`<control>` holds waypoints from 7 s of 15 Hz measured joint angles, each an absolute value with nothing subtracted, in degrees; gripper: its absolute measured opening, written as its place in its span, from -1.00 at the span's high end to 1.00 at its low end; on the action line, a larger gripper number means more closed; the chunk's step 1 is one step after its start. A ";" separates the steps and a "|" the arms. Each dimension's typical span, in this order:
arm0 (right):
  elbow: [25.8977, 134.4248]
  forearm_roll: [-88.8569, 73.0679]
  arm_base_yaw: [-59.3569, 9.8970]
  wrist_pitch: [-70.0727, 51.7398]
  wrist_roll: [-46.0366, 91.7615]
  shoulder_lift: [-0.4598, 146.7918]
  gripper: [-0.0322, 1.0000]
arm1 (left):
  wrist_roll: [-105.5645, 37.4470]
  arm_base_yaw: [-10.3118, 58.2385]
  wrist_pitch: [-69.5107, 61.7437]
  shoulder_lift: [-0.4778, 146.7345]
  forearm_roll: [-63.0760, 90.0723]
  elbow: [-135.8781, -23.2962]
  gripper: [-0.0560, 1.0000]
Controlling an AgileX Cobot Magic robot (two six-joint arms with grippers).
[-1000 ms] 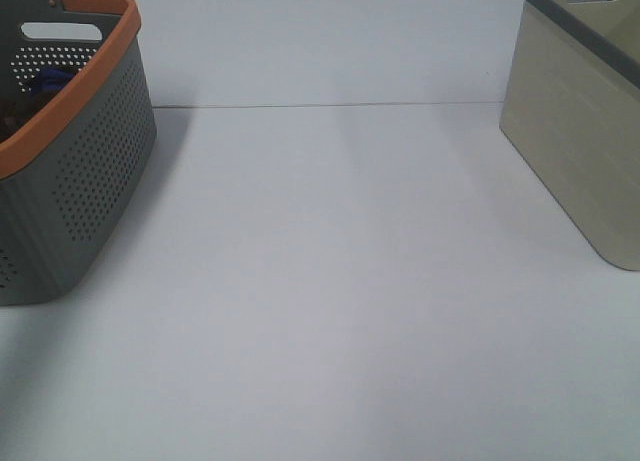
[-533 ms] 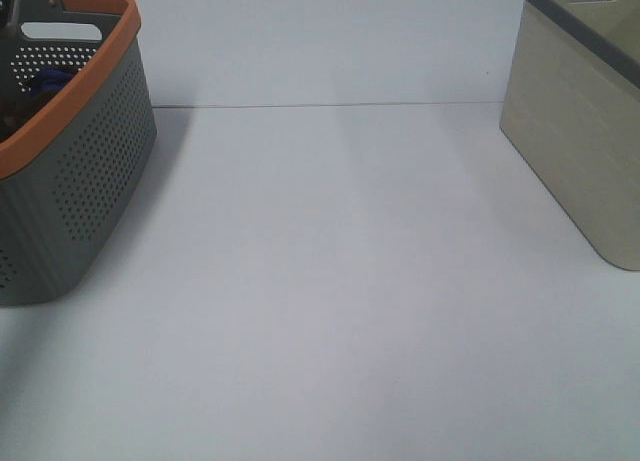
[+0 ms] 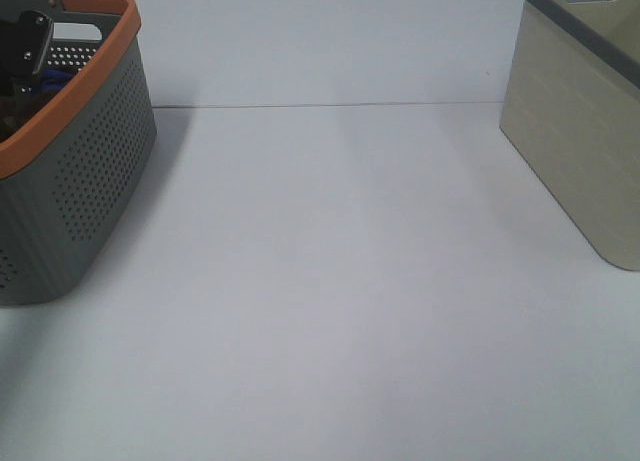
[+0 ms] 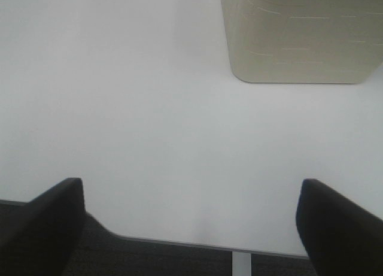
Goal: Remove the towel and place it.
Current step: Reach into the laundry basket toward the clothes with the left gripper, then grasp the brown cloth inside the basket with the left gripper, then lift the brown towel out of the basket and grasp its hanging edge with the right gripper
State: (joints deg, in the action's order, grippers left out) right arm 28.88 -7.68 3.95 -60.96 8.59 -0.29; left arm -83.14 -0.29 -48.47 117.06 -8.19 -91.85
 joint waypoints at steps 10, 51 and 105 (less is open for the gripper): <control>28.88 -7.68 3.95 -60.96 8.59 -0.29 -0.69 | -83.31 -0.29 -45.66 118.54 -8.19 -91.85 0.00; 28.88 -7.68 3.95 -60.96 8.59 -0.29 -0.69 | -66.98 -0.29 -50.42 70.47 5.67 -93.74 0.89; 48.13 -99.12 -27.85 -13.58 104.91 95.23 -0.54 | -26.99 42.06 -38.16 109.32 -5.50 -116.54 0.89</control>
